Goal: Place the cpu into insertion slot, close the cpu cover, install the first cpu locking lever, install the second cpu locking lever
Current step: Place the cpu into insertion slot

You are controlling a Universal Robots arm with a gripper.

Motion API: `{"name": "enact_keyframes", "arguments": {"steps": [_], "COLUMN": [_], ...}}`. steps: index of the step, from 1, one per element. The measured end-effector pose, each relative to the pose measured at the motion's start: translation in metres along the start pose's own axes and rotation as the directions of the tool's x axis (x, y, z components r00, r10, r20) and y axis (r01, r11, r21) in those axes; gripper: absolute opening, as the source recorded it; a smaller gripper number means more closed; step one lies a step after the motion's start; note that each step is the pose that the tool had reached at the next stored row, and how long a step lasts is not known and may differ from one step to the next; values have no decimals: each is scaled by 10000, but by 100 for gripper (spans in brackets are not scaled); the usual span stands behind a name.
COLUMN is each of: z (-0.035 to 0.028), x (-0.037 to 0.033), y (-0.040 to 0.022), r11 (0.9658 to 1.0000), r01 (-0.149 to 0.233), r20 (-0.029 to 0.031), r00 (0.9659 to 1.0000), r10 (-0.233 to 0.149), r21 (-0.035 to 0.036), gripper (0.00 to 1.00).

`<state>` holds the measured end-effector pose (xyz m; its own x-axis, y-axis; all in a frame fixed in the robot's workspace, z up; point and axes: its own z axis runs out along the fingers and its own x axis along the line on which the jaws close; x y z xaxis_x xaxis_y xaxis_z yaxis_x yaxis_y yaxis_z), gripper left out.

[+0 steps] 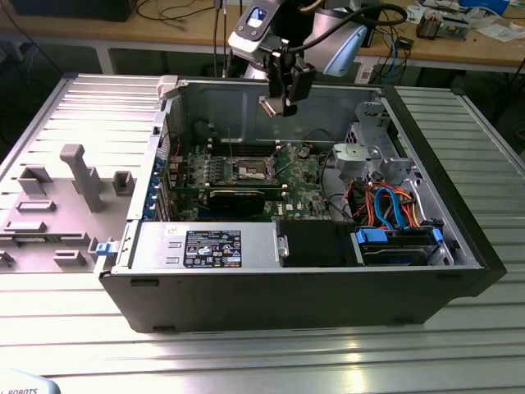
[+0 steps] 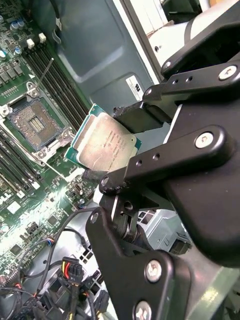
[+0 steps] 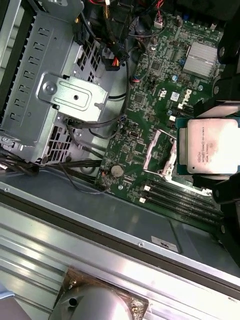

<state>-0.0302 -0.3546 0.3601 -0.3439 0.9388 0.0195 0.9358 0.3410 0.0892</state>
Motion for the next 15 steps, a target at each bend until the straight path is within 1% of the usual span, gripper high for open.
{"name": "enact_keyframes", "arguments": {"steps": [3,5,9,15], "z": [1,2,2,4], "x": [0,0,0,0], "y": [0,0,0,0], "r11": [9998,9993,9981,9946], "r01": [-201,-382,-623,-1034], "r20": [18,34,56,92], "r00": [9998,9993,9980,9946], "r10": [201,382,623,1034], "r21": [-5,-9,-14,-26], "gripper": [54,54,54,54]}}
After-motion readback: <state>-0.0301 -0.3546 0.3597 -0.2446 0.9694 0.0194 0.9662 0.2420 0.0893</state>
